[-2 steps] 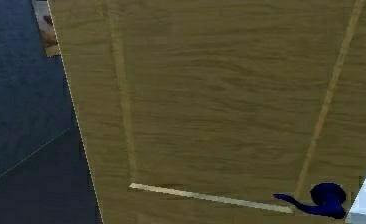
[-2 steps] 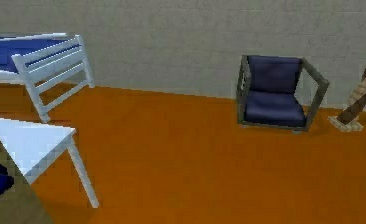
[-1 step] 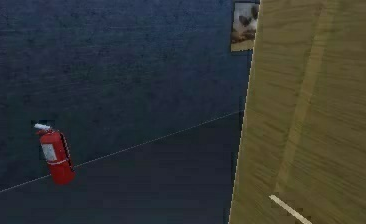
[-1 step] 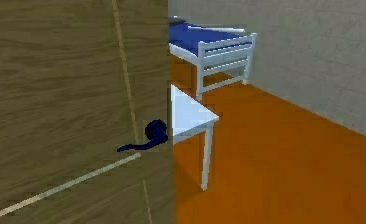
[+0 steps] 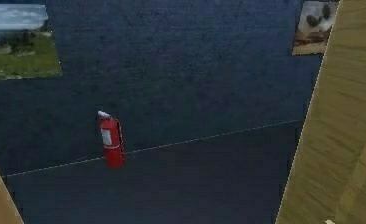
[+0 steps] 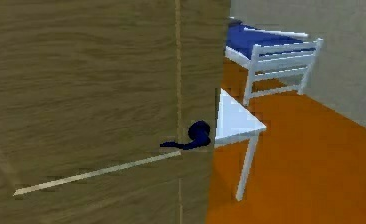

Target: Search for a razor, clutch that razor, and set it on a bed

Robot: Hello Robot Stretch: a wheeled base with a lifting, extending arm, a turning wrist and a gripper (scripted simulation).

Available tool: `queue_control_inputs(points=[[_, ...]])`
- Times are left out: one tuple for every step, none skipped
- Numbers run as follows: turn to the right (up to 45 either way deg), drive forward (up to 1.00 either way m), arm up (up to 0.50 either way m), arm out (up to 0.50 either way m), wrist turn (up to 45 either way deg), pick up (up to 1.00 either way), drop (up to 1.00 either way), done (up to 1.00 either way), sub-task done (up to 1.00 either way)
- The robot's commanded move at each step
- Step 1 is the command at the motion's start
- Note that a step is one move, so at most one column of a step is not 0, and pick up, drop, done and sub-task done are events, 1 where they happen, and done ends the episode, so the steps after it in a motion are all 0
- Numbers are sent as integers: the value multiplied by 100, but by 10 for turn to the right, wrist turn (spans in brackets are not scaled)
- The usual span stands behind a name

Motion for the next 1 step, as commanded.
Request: queue_control_inputs(points=[[0, 30, 0, 0, 0, 0, 0, 0, 0]])
